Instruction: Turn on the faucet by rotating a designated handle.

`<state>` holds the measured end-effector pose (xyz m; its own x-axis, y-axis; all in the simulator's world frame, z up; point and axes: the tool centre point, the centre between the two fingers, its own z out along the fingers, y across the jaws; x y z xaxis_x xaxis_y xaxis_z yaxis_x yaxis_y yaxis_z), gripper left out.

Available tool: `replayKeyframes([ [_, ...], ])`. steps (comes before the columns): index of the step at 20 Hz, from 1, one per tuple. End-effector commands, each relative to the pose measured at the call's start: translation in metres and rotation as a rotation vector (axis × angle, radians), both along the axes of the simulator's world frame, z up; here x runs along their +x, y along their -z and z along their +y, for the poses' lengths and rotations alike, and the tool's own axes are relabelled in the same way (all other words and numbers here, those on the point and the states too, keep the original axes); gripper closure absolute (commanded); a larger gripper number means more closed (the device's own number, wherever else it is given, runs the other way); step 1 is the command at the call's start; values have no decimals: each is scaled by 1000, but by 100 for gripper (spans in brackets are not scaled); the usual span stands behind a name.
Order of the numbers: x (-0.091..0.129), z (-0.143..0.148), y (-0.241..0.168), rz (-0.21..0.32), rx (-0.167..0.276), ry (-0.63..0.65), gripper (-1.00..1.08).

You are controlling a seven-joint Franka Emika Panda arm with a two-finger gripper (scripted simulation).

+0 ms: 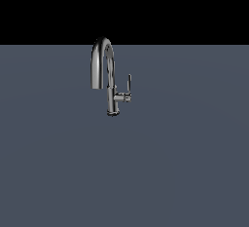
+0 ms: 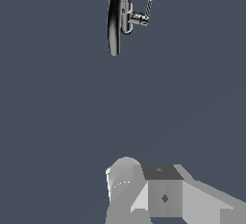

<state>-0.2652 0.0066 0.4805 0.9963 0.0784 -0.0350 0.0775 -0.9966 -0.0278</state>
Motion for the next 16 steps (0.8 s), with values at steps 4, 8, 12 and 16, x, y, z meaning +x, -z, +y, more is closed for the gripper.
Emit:
replayKeyframes([
  [4,1,0,0,3,3,3,108],
  [8,7,2,1,15,16,18,108],
  [12,17,4,2,38,39,44,108],
  [16,32,7,4,72,73,83,108],
])
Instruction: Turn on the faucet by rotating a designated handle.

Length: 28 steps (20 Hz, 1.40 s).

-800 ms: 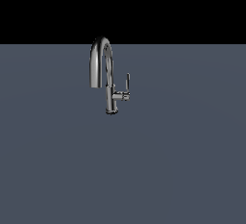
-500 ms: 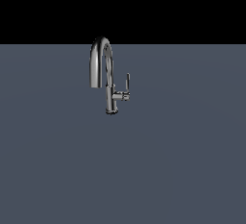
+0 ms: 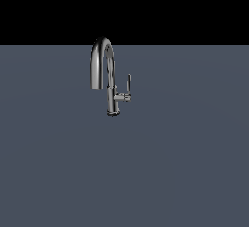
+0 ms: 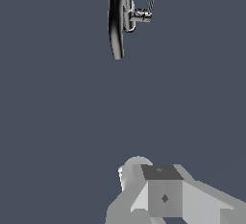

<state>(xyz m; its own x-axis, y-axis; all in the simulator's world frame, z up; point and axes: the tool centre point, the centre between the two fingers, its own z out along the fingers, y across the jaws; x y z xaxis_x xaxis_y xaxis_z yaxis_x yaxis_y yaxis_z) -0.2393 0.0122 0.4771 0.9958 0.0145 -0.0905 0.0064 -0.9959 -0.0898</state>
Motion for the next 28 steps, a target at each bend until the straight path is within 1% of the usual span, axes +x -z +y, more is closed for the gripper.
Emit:
replayKeyframes([
  [1,10,2,2,24,23,27,108],
  [5,32,5,6,72,72,82,108],
  [13,80,8,19,181,184,209,108],
  [28,172,2,59,402,413,464,108],
])
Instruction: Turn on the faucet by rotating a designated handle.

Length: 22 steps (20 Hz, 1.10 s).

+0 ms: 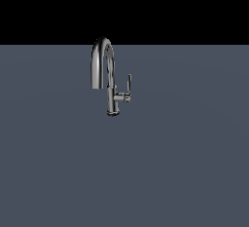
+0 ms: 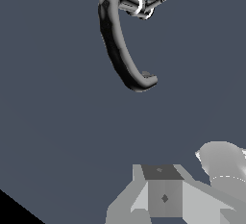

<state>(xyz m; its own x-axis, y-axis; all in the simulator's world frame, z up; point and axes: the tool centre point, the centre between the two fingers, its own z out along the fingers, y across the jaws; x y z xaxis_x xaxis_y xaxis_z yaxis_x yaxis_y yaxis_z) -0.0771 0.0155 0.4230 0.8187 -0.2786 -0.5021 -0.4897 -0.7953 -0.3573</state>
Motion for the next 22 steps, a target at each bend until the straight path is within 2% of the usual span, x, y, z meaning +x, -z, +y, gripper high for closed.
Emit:
replayKeyframes([
  [1,15,-2,9,38,41,45,108],
  [12,79,-16,58,218,232,252,108],
  [22,130,-31,123,405,431,468,108],
])
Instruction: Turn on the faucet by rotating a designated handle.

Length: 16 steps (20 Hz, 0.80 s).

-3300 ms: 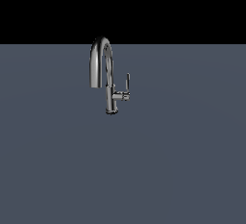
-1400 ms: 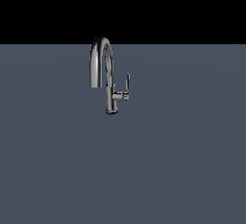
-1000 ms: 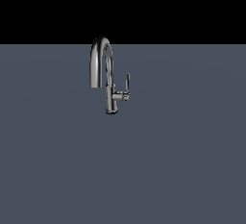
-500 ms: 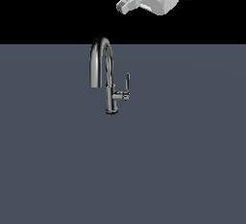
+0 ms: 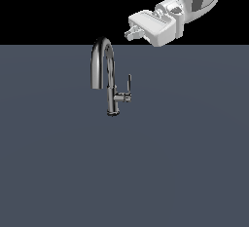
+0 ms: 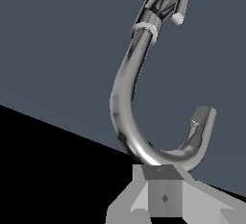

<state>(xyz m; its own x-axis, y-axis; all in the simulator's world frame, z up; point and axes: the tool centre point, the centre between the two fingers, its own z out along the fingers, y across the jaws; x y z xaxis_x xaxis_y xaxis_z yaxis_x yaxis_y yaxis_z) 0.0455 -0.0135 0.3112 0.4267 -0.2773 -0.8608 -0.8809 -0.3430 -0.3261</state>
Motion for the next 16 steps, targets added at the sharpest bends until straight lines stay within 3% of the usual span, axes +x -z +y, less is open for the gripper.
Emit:
replayKeyframes([
  [1,12,-4,18,50,53,57,108],
  [10,44,-13,90,228,240,263,108],
  [16,54,-13,126,312,328,361,108],
])
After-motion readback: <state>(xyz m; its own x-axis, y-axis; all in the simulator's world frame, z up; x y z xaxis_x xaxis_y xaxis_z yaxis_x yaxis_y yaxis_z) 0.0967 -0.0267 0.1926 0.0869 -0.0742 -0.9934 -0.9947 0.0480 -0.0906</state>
